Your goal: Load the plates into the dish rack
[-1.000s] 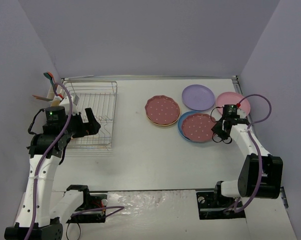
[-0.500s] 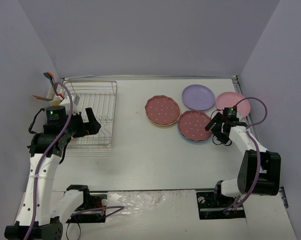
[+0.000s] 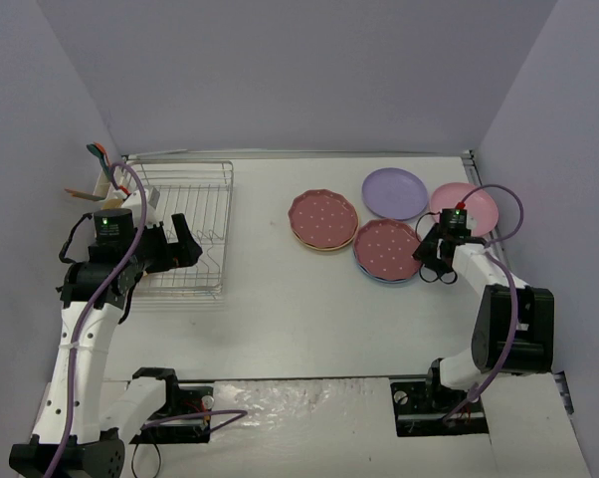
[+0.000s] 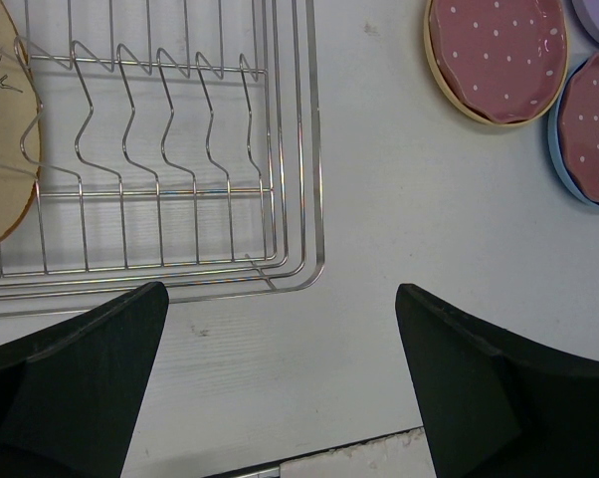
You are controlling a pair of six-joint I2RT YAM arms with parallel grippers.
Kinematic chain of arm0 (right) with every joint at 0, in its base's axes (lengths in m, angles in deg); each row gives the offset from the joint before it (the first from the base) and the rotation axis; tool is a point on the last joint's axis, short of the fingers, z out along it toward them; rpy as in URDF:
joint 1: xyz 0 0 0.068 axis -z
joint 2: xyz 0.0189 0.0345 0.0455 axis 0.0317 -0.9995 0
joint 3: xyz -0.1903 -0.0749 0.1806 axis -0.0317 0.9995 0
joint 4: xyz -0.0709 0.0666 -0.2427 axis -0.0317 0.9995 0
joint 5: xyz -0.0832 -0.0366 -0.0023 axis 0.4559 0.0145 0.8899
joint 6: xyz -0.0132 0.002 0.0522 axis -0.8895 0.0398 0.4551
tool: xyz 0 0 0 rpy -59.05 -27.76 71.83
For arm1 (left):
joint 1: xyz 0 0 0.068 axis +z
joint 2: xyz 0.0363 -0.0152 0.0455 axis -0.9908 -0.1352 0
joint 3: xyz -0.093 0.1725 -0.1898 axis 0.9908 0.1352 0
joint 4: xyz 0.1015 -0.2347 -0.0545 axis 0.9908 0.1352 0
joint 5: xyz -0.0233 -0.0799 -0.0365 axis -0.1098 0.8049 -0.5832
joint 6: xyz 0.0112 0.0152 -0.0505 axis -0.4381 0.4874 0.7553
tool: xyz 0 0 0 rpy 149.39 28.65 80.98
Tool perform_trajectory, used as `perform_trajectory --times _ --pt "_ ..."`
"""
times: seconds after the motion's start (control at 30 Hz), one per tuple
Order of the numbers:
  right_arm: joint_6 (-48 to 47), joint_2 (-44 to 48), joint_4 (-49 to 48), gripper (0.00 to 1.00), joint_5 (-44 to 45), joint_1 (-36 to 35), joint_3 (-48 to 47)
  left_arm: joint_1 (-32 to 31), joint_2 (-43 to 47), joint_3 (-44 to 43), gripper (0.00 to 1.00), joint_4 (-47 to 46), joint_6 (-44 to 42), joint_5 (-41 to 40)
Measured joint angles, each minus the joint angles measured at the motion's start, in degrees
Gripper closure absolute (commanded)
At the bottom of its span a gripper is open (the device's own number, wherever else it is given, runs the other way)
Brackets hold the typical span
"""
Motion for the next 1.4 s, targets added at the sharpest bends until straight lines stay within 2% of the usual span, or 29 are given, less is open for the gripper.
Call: perform_trajectory --times 0.27,0.37,0.4,0.47,0.73,1.1,1.4 --pt "-1.7 -3.9 0.2 0.77 4.4 -2.7 -2.5 0.0 -0.2 0.0 0.03 0.0 0.2 0.0" --pt "-2.1 -5.3 0.0 0.84 5.8 -2.8 -3.6 0.0 -0.3 0.0 0.03 0.0 0.2 0.1" --pt "-2.3 -5.7 0.0 0.92 6.3 -2.9 -3.9 0.0 -0.3 0.0 0.03 0.0 0.2 0.0" --pt "-3.0 -6.0 0.0 1.00 7.1 -3.0 -4.2 0.0 -0.3 0.0 0.03 0.0 0.2 0.0" --pt "-4.3 -6.1 0.7 1.00 8.0 -4.3 -4.9 0.0 -0.4 0.0 0.03 0.0 0.5 0.1" --pt "-1.0 -2.4 9.0 1.00 7.6 -6.4 -8.2 -0.6 -1.0 0.0 0.03 -0.1 2.4 0.8" --pt "5.7 2.0 10.7 1.00 3.0 -9.1 -7.3 -6.6 -1.0 0.8 0.03 -3.5 10.1 2.6"
